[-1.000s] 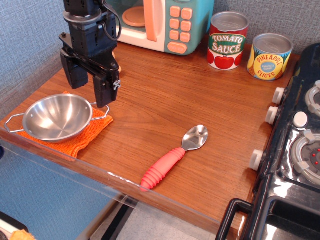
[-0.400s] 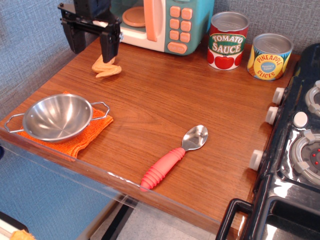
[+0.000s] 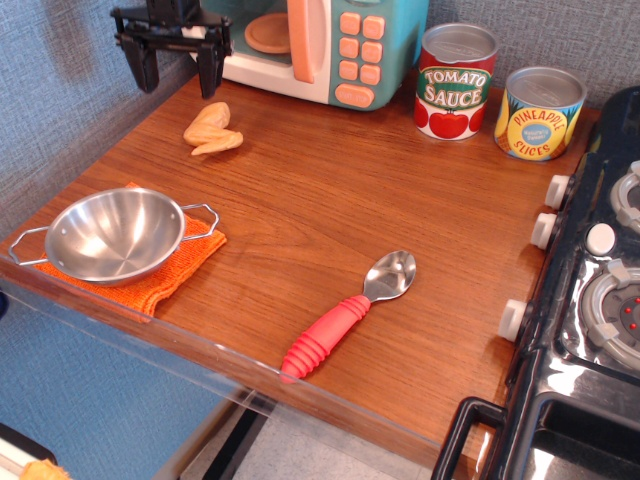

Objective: Bring the chicken wing forward between the pot and the spoon.

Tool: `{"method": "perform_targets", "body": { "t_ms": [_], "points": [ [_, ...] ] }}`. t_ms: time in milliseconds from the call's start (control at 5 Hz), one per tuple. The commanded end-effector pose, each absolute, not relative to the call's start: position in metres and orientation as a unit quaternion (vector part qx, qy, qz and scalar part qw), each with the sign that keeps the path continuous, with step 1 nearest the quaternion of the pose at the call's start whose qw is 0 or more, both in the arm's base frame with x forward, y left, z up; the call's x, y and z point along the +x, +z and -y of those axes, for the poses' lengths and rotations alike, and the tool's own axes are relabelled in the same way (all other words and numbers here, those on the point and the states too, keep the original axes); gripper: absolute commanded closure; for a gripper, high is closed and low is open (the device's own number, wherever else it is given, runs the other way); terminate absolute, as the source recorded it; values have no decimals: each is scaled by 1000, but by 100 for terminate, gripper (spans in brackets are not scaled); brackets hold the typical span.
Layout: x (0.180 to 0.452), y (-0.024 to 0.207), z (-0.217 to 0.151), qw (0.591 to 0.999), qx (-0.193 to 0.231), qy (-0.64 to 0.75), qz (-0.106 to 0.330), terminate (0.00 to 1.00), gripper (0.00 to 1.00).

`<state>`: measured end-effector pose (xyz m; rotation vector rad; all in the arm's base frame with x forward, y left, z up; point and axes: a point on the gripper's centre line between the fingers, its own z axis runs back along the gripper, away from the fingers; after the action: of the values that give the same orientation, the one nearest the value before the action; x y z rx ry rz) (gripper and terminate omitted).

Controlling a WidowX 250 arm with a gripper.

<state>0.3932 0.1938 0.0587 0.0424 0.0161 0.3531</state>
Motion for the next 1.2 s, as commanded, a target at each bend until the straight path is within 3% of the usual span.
{"method": "perform_targets", "body": {
  "t_ms": [0,400,800,1000],
  "points": [
    [399,63,-204,975,49,216,15,0,0],
    [404,55,-183,976,53,210,33,0,0],
    [402,40,-183,976,73,203,19,0,0],
    [399,44,-182,978,71,194,28,0,100]
  ]
}}
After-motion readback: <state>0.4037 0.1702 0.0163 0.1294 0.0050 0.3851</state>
